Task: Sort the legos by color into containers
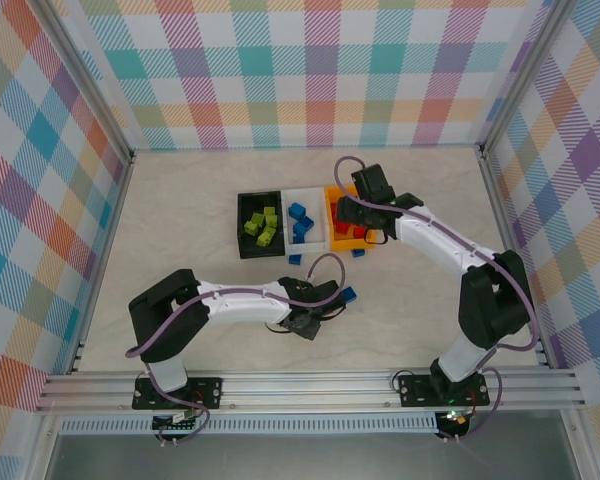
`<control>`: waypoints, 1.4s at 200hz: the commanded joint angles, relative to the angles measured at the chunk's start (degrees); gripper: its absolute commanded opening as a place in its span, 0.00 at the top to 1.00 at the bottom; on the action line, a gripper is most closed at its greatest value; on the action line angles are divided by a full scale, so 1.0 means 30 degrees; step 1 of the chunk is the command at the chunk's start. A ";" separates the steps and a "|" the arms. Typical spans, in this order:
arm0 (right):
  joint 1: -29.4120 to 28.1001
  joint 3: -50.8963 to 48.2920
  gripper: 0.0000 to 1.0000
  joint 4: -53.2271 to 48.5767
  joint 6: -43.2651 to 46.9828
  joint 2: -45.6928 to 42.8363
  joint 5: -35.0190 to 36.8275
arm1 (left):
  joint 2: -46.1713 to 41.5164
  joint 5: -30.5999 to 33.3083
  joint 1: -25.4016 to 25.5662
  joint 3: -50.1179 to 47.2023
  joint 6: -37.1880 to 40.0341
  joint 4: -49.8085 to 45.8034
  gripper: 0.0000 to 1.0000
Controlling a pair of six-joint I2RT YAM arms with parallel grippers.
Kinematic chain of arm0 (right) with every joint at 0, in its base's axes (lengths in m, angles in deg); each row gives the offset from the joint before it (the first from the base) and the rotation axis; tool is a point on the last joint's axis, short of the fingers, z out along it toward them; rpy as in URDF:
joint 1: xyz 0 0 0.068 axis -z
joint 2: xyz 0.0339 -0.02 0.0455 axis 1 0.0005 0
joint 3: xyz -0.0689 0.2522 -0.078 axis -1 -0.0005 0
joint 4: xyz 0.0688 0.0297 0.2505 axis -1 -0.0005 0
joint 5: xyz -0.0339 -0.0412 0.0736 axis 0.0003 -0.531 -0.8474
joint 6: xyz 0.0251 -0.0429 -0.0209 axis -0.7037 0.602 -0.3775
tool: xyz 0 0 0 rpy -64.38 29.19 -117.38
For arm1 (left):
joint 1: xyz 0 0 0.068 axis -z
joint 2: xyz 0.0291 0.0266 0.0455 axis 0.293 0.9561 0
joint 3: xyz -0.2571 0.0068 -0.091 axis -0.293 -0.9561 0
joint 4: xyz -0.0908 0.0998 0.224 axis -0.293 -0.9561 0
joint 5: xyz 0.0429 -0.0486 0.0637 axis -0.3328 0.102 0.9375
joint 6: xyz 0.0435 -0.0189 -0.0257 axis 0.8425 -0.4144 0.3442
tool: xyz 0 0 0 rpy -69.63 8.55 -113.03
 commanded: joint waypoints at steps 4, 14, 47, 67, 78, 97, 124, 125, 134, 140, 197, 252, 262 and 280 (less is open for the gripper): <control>0.0087 -0.0473 0.33 0.0348 -0.0336 -0.0695 -0.0264 | -0.1520 0.1441 -0.0203 -0.0346 -0.0616 -0.1016 0.68; 0.0056 -0.0688 0.33 0.0335 -0.0460 -0.0901 -0.0423 | -0.2427 0.1659 -0.0687 -0.0574 -0.0831 -0.1135 0.70; -0.0112 -0.1941 0.33 0.0652 -0.0735 -0.1867 -0.0973 | -0.6099 0.3360 -0.3524 -0.0516 -0.0822 -0.2151 0.71; -0.0237 -0.2621 0.33 0.0805 -0.0801 -0.2293 -0.1038 | -0.7134 0.3484 -0.6269 0.0384 -0.0263 -0.2075 0.71; -0.0262 -0.2858 0.33 0.0798 -0.0907 -0.2428 -0.1009 | -0.6879 0.3797 -0.7521 0.1225 0.0114 -0.1840 0.71; -0.0290 -0.3132 0.33 0.0696 -0.0969 -0.2582 -0.0959 | -0.5172 0.4278 -0.9221 0.3324 0.0862 -0.1508 0.71; -0.0481 -0.3404 0.33 0.0485 -0.1001 -0.2902 -0.1064 | -0.1288 0.5000 -1.0948 0.7010 0.1500 -0.1582 0.73; -0.0491 -0.3423 0.33 0.0454 -0.1000 -0.2904 -0.1064 | -0.1131 0.5070 -1.0974 0.7164 0.1503 -0.1616 0.74; -0.0608 -0.3492 0.33 0.0368 -0.0977 -0.3061 -0.1093 | 0.0120 0.5374 -1.1468 0.8462 0.1563 -0.1977 0.74; -0.0715 -0.3543 0.33 0.0295 -0.0970 -0.3149 -0.1070 | 0.0895 0.5354 -1.1713 0.9222 0.1639 -0.2160 0.74; -0.1805 -0.4957 0.33 -0.0501 -0.0941 -0.5044 -0.1661 | 0.6435 0.4632 -1.3018 1.4559 0.1844 -0.4128 0.72; -0.3692 -0.7156 0.30 -0.1199 -0.1135 -0.5875 -0.2492 | 0.4855 0.3219 -1.2849 1.4597 0.1669 -0.3785 0.09; -0.4136 -0.7259 0.30 -0.1074 -0.0779 -0.5619 -0.2947 | 0.3478 0.2776 -1.2625 1.3586 0.1360 -0.3181 0.04; -0.4985 -0.7062 0.31 -0.1079 -0.0369 -0.4832 -0.3578 | 0.0750 0.1835 -1.1991 1.1325 0.0785 -0.1898 0.00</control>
